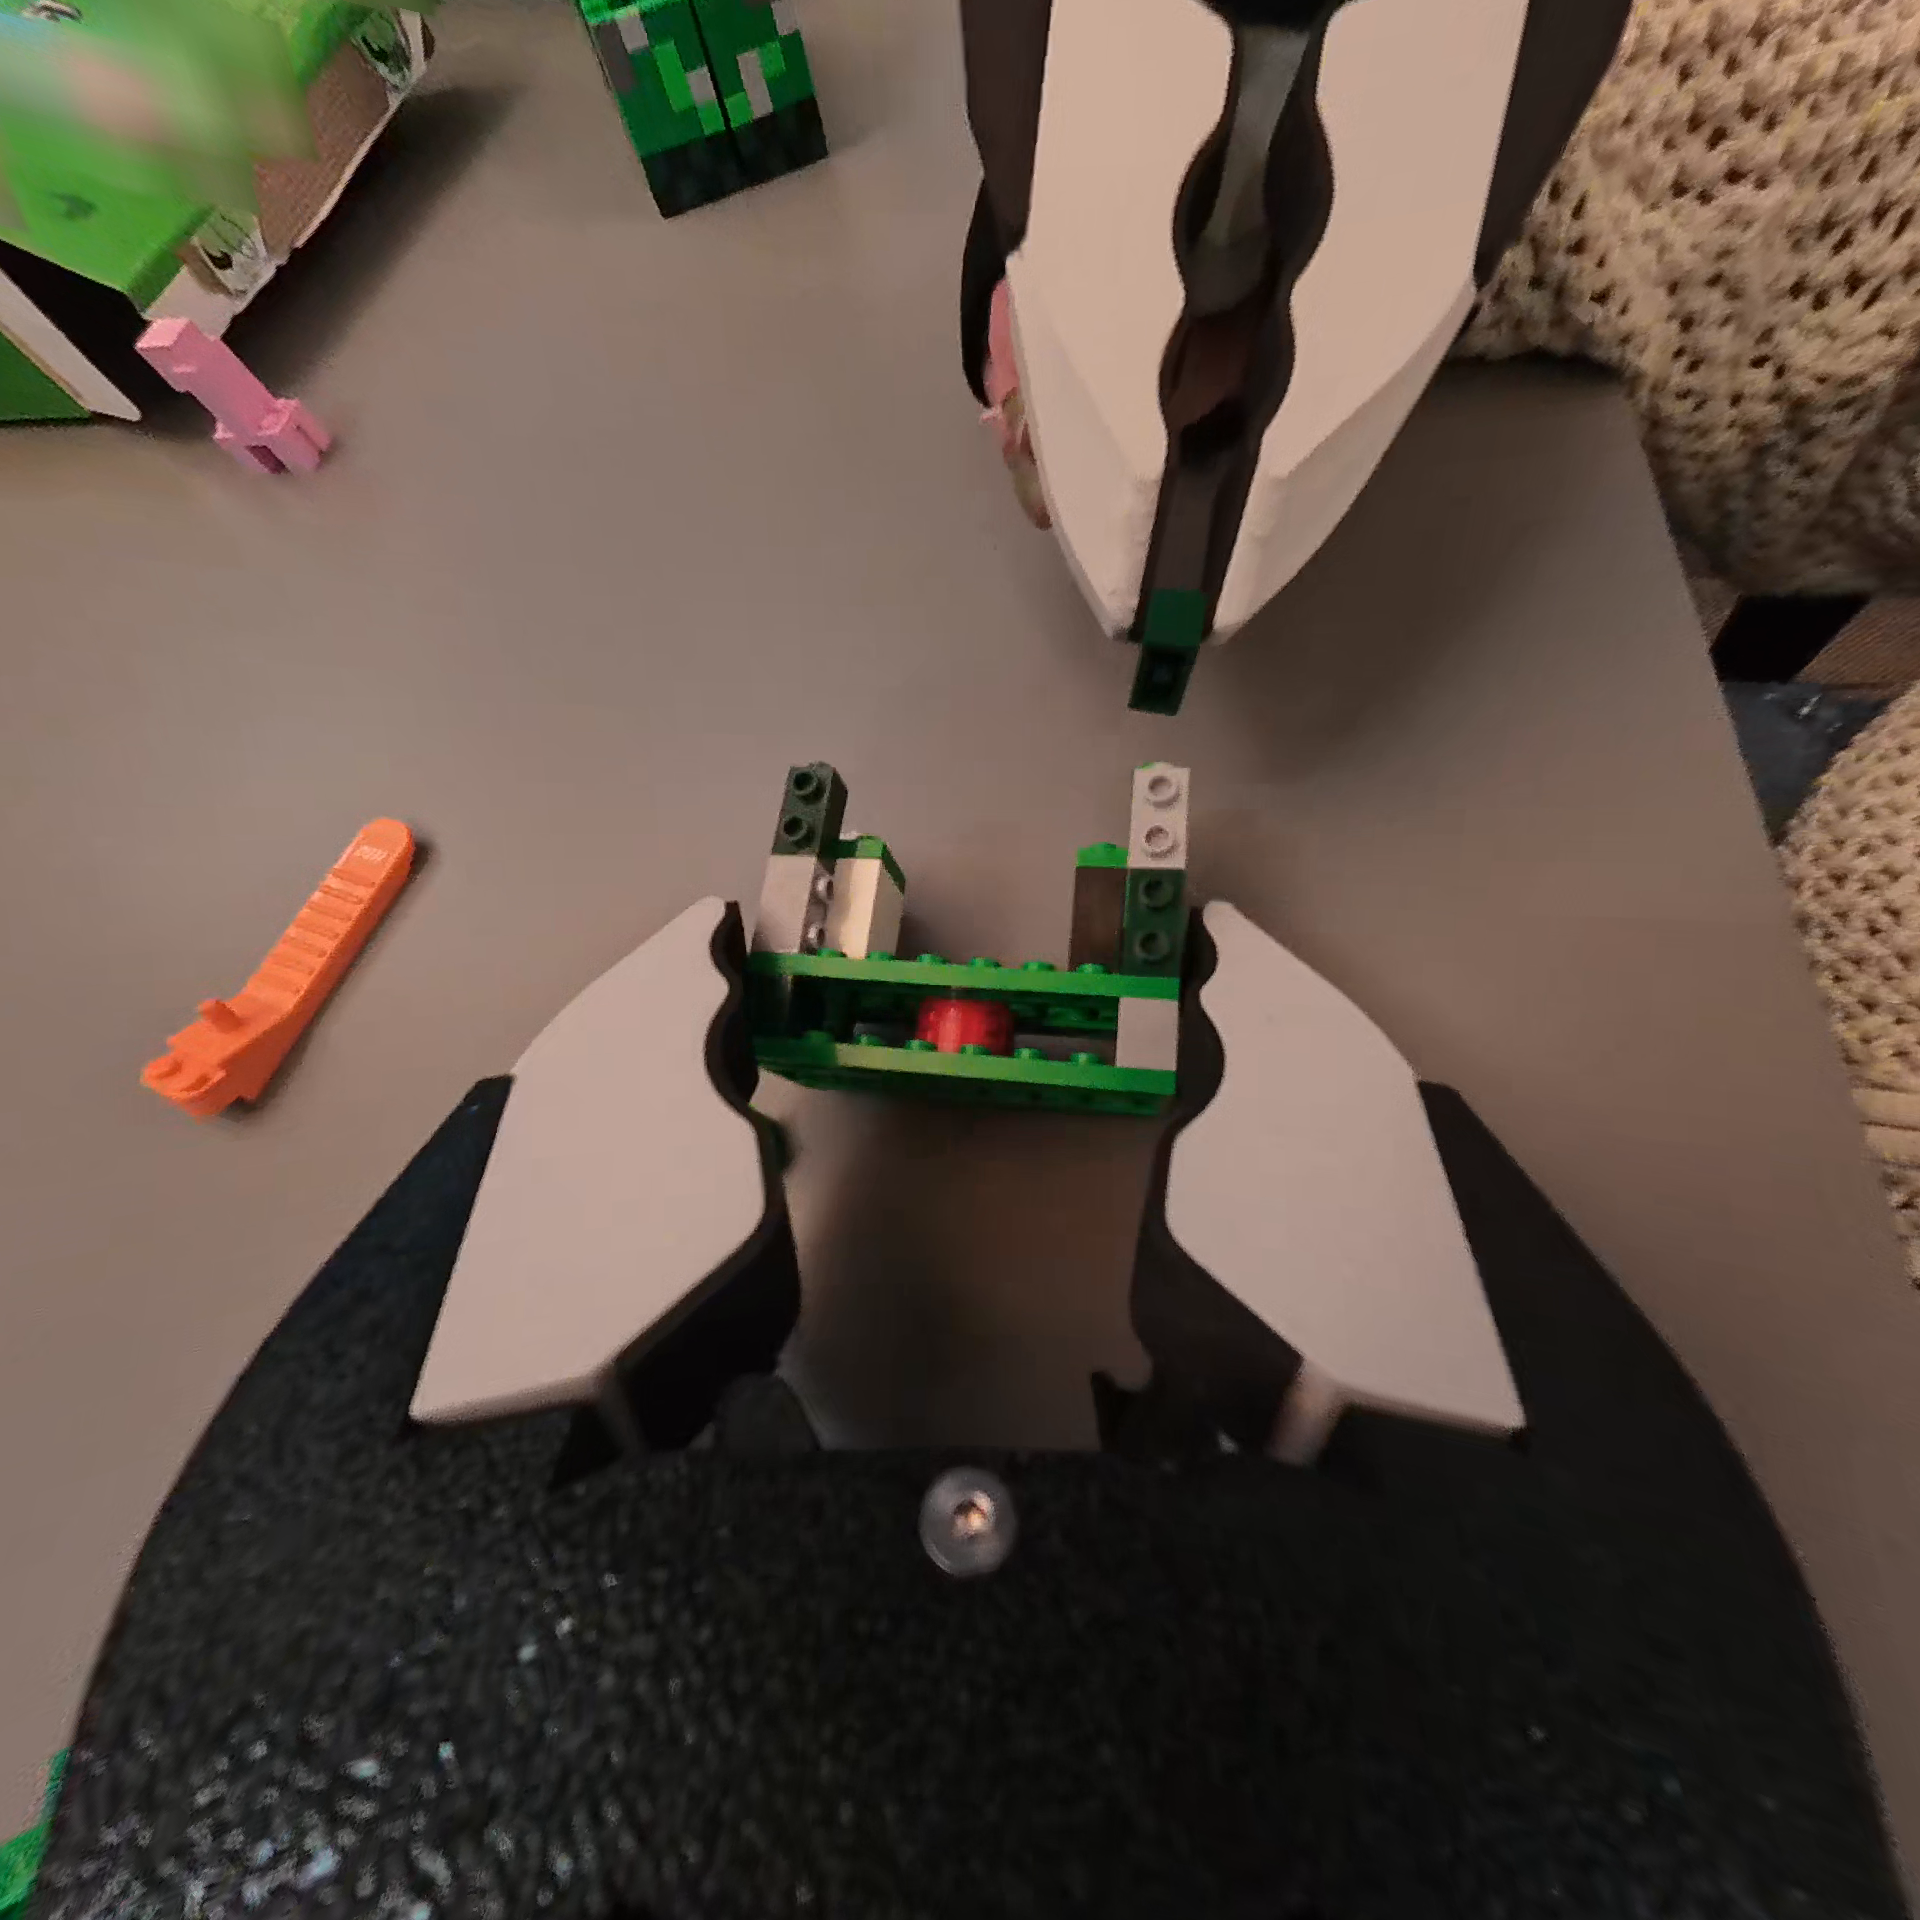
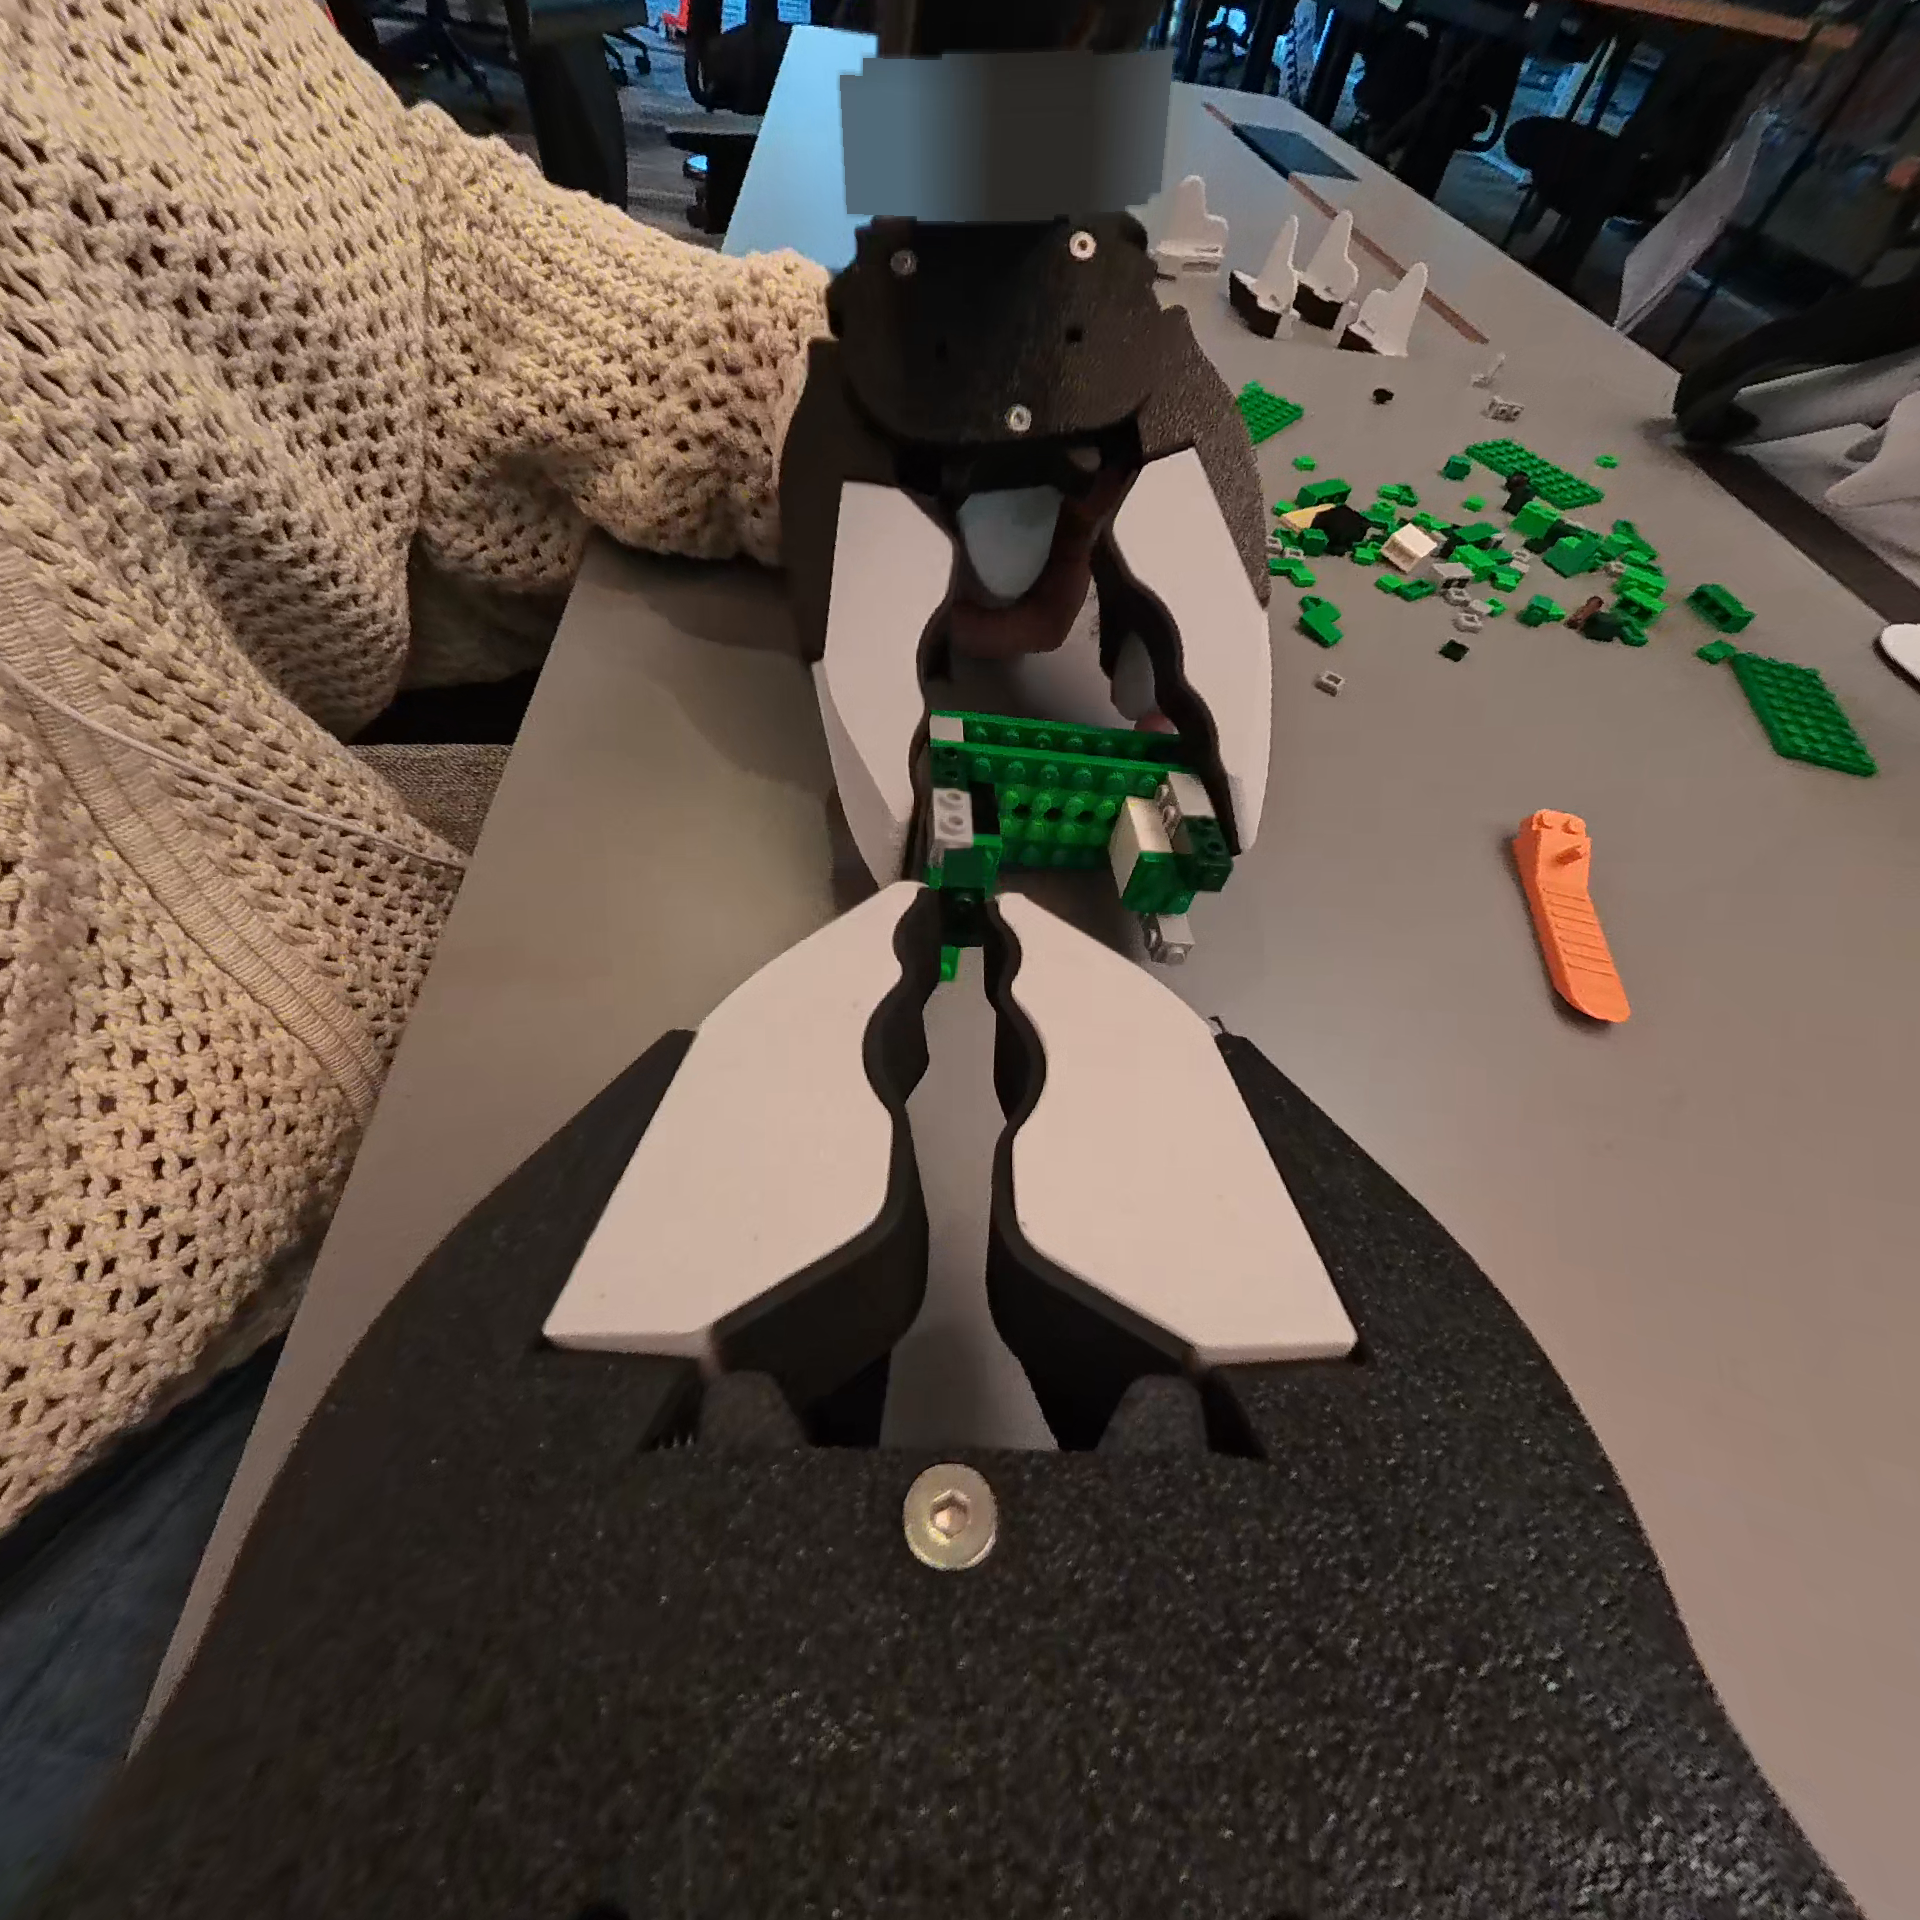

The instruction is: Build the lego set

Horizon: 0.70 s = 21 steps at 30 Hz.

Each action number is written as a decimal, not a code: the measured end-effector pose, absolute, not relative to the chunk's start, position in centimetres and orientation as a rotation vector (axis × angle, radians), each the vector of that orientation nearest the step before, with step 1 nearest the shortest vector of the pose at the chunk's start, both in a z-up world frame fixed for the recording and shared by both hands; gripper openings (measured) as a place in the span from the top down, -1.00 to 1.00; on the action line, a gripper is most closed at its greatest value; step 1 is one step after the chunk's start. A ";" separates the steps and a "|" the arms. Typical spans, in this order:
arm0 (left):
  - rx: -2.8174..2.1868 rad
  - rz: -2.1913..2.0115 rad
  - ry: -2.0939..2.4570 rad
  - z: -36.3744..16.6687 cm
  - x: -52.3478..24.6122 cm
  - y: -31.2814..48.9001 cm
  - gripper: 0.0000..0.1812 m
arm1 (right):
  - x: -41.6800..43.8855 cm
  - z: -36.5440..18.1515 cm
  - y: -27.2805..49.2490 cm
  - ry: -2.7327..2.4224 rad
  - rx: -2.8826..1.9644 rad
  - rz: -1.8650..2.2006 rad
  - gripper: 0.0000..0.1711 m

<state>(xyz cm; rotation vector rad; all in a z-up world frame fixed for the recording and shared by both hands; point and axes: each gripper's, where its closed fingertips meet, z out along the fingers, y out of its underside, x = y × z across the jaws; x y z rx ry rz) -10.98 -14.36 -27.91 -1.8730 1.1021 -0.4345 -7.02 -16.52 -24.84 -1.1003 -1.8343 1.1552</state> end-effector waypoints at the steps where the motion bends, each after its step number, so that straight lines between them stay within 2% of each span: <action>1: -1.875 -0.437 1.098 -27.9 -11.0 -14.4 0.13 | -7.1 -24.9 -16.5 -1.836 -1.099 1.144 0.92; 21: -1.826 -0.506 1.082 -26.7 -10.1 -15.2 0.13 | -7.6 -24.8 -17.7 -1.886 -1.080 1.175 0.91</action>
